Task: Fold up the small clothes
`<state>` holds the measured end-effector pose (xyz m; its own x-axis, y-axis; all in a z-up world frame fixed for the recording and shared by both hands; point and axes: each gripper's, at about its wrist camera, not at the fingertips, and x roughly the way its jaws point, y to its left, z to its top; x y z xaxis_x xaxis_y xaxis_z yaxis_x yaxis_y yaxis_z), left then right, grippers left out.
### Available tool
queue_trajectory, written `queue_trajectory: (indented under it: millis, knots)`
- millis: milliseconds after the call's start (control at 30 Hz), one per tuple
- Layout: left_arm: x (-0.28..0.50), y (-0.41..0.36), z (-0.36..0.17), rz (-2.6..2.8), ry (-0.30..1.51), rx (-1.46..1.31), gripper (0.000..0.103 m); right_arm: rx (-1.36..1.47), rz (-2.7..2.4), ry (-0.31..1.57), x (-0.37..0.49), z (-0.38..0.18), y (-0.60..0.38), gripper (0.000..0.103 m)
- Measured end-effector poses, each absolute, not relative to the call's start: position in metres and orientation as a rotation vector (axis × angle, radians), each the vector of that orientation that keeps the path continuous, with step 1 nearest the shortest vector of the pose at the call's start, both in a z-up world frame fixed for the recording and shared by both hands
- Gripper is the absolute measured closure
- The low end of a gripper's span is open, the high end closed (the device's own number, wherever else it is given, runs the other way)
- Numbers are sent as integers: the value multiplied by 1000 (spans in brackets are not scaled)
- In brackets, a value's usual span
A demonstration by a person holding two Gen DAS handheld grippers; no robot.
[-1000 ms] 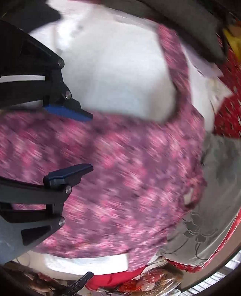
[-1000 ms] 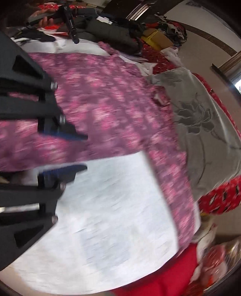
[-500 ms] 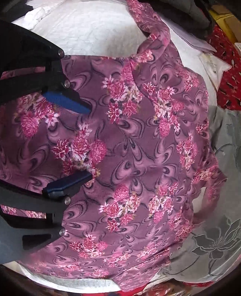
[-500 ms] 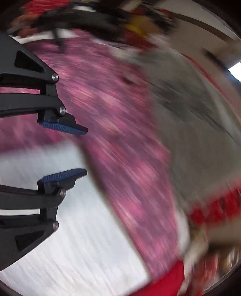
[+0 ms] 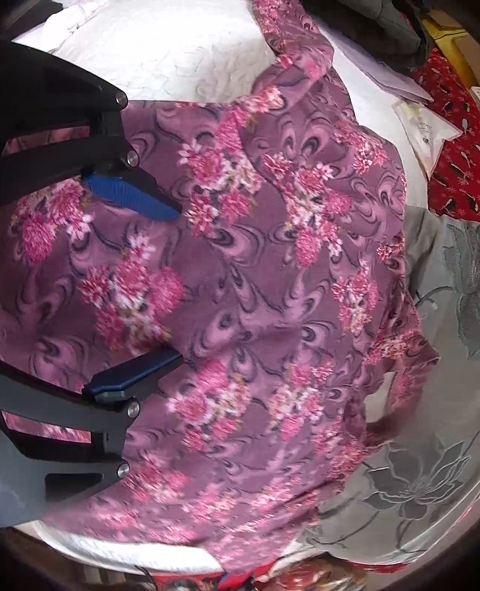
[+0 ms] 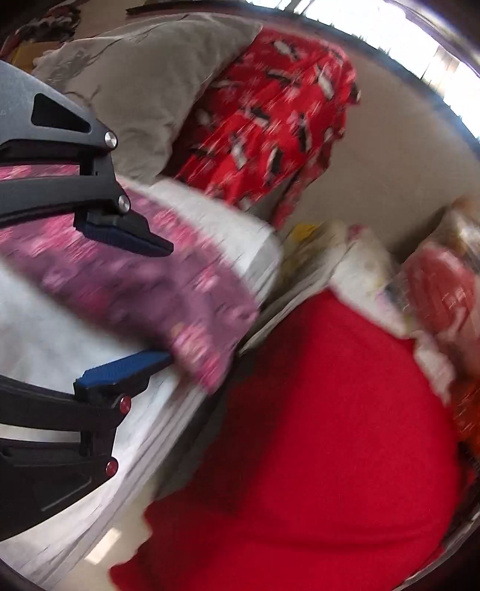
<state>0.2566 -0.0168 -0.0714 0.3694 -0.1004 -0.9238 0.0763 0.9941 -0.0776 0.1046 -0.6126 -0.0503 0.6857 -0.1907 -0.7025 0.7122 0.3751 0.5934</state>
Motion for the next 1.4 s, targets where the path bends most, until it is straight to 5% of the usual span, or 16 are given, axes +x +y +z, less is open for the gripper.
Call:
queue_trajectory:
  millis: [33,67,100,333,633,1400]
  knots:
    - [261,-17,-69,-117,1188,-38,31,1024,-611,587,113,-50,-612,50]
    - [267,-17,-66,-119,1185,-55,31,1007,-610,599,119,-47,-612,66]
    - [272,-18,-63,-121,1181,-60,31,973,-607,621,124,-44,-612,96]
    - [309,-29,-37,-127,1110,-46,31,853,-623,507,105,16,-624,97]
    - [321,-22,-78,-94,1223,-129,31,786,-568,565,120,26,-590,96]
    - [324,74,-57,-270,1238,-290,31,568,104,824,243,46,-229,96]
